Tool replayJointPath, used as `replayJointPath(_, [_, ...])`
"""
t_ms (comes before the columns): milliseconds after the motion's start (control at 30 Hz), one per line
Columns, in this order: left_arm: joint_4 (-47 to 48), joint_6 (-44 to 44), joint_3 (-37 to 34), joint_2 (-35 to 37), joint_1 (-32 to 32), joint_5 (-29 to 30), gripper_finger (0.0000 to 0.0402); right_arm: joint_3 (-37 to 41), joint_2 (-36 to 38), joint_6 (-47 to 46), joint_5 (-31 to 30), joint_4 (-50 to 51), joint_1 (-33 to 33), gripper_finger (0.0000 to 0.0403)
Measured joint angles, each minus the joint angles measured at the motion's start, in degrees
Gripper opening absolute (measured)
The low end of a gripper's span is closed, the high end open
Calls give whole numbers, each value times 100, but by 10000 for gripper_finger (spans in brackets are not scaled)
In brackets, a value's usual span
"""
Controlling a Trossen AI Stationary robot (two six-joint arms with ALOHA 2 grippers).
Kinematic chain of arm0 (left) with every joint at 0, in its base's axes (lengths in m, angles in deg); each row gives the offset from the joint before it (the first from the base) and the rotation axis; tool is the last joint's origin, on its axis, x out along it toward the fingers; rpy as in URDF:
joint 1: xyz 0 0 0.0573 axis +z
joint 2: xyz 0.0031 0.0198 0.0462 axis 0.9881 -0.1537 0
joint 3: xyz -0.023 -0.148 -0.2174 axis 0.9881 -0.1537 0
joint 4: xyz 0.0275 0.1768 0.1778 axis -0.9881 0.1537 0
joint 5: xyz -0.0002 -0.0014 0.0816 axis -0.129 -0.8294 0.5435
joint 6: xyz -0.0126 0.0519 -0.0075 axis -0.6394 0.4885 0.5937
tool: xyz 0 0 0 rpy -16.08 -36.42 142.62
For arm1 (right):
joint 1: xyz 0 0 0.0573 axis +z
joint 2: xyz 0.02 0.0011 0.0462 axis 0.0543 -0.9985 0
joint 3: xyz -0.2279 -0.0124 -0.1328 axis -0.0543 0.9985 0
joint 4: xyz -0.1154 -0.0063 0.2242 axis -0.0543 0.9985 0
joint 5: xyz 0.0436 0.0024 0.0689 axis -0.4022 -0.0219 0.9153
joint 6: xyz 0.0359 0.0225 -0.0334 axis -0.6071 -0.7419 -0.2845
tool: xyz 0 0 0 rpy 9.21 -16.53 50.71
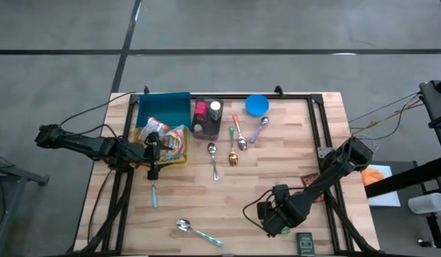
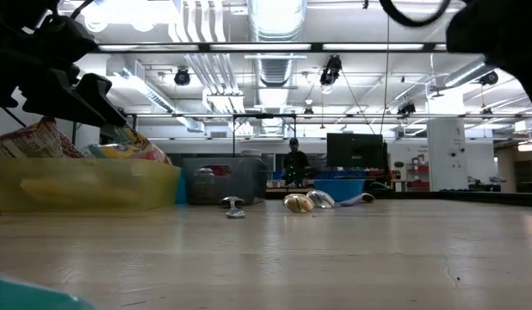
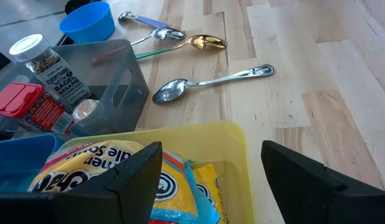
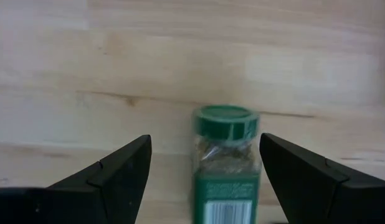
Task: Pick & Place Food Item
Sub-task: Put the green seasoning bottle into the black bin
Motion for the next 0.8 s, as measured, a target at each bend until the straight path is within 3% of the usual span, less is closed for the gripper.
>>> replayJointPath(500, [1,3,0,0,0,0,271,1039,-2,117,45,-1299,26,297])
replayJointPath(800, [-1,11,0,0,0,0,271,1233,2,111,158,-1511,26,292])
